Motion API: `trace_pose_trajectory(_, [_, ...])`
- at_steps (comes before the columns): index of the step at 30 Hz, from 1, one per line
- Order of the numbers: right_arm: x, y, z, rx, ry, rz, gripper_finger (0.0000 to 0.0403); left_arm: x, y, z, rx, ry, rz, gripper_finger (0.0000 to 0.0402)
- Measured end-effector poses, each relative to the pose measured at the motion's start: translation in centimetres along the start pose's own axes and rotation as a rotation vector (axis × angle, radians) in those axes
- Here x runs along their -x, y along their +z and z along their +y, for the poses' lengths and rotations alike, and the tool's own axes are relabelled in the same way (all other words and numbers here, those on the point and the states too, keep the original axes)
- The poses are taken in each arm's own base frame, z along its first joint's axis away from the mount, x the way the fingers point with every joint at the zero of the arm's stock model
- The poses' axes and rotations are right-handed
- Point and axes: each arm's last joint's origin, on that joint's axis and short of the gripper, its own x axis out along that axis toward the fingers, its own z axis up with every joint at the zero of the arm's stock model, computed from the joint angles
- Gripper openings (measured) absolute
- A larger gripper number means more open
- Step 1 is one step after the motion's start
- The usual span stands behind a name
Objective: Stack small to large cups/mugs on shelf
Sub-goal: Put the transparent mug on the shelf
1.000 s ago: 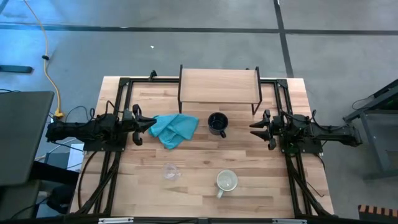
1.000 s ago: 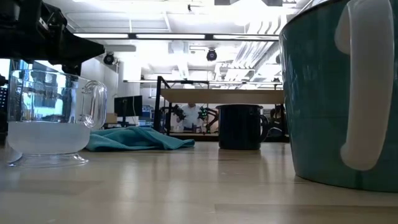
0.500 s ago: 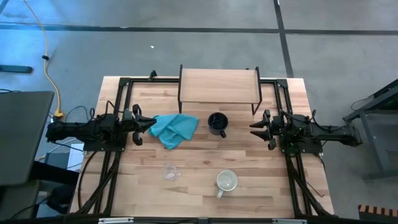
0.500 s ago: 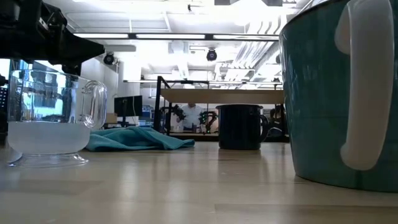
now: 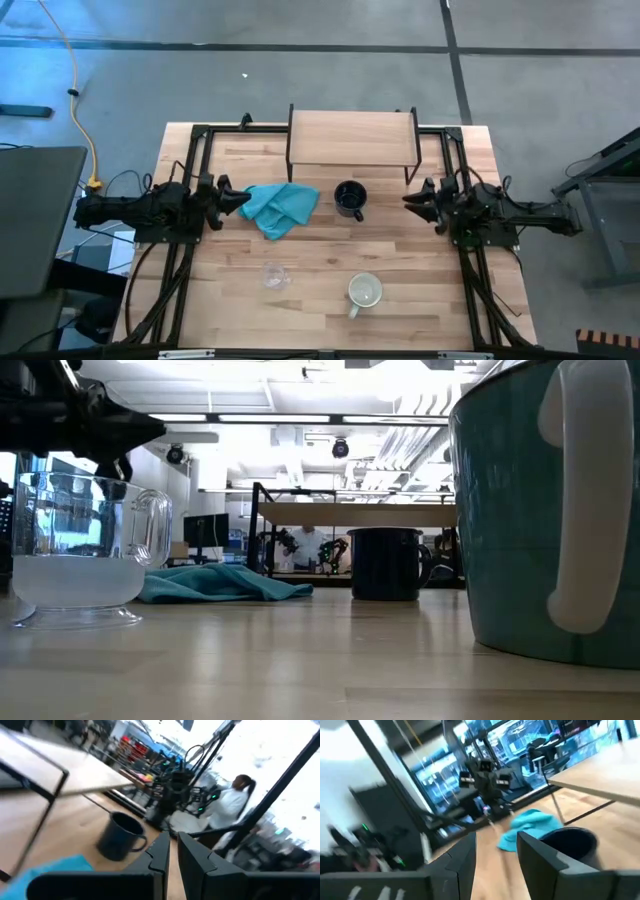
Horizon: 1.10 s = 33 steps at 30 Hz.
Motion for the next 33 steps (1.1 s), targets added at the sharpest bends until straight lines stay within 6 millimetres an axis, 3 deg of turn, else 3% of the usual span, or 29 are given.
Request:
trace_pose_trajectory(10, [0.1, 0.9, 0.4, -0.331, 0.031, -0.106, 0.0134, 0.0, -0.3, 0.0, 0.098, -0.016, 0.044, 0.0026])
trace_pose_trajectory(14, [0.1, 0.9, 0.2, -0.349, -0.006, -0.133, 0.0134, 0.0, -0.5, 0.1, 0.096, -0.021, 0.072, 0.0026])
trace_pose_trajectory(25, [0.0, 0.6, -0.1, -0.061, -0.076, -0.104, 0.0134, 0.0, -0.6, 0.2, 0.092, -0.017, 0.087, 0.0026])
trace_pose_trajectory(30, [0.0, -0.9, -0.3, 0.367, 0.03, 0.112, 0.0134, 0.0, -0.6, 0.2, 0.078, -0.016, 0.095, 0.0026])
trace_pose_trajectory(33, [-0.1, -1.0, -0.3, 0.427, 0.04, 0.133, 0.0134, 0.0, -0.7, 0.1, 0.074, -0.032, 0.105, 0.0026])
